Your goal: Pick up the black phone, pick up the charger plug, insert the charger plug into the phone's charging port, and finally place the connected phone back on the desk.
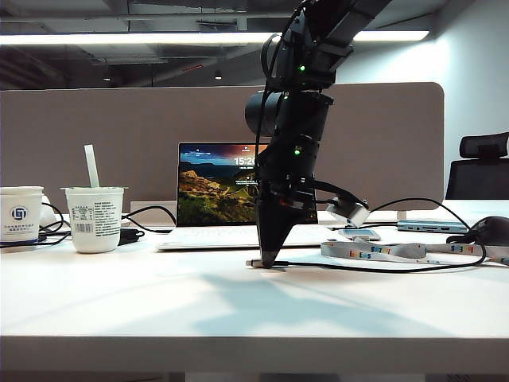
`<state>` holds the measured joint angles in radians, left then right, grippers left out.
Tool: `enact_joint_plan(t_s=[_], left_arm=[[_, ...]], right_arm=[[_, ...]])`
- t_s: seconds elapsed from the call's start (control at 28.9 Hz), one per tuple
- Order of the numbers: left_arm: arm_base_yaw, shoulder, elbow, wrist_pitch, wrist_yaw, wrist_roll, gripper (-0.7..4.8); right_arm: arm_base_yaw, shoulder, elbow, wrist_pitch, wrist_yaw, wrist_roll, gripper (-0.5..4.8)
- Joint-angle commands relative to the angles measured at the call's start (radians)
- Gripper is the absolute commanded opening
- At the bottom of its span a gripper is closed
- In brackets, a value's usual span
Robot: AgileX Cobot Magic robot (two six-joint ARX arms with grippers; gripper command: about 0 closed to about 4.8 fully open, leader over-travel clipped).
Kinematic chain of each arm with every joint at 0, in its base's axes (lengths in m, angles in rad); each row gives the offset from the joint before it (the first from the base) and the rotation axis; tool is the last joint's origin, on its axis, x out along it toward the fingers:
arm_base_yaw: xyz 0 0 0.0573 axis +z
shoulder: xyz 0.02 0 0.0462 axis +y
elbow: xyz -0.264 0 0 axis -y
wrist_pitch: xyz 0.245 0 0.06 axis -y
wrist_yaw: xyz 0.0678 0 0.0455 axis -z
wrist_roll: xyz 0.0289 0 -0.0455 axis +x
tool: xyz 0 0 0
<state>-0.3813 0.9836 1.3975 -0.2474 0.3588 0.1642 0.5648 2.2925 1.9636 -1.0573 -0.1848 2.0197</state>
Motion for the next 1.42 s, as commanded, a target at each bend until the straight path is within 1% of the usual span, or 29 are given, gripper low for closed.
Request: enact_joint_plan(t_s=[0.03,0.28,0.31,0.35,0.52,0.59,1.17,1.24,1.31,1.38,1.42], left_arm=[[0.0,-0.008,0.009,0.039,0.005,0.0,-0.07],[0.0,-0.008,0.009,0.039,0.005,0.0,-0.07],[0.0,-0.008,0.009,0.039,0.004,0.0,-0.07],[0.0,-0.008,0.009,0.039,0.004,0.0,-0.07],[0.0,-0.008,0.009,0.039,0.004,0.001,-0.07],[0.0,-0.008,0.009,0.039,0.004,0.001,-0.07],[0.0,-0.01,0.009,0.038,0.004,0.003,-0.07],[0.0,-0.01,0.009,0.038,0.005,0.0,-0.07],[0.0,-0.01,0.009,0.033,0.005,0.0,-0.07],[0.0,-0.01,0.009,0.022,0.004,0.0,-0.07],[0.0,-0.01,0.009,0.014,0.004,0.0,-0.06]], right_arm=[[0.0,-0.003,0.0,-0.016,0.008,0.003,-0.06],[0.0,-0.041,0.002,-0.015,0.016,-0.013,-0.06],[0.0,-0.047,0.002,-0.015,0.031,-0.035,-0.06],[0.0,-0.055,0.002,-0.015,0.054,-0.084,-0.06],[0.0,-0.092,0.002,-0.008,0.055,-0.27,-0.06],[0.0,-0.106,0.002,-0.01,0.054,-0.313,-0.05],[0.002,-0.109,0.002,-0.011,0.057,-0.319,-0.05],[0.002,-0.109,0.002,-0.011,0.087,-0.321,-0.05],[0.002,-0.109,0.002,-0.007,0.098,-0.38,-0.05],[0.001,-0.11,0.002,0.028,0.07,-0.535,-0.05],[0.001,-0.111,0.002,0.069,0.018,-0.697,-0.05]])
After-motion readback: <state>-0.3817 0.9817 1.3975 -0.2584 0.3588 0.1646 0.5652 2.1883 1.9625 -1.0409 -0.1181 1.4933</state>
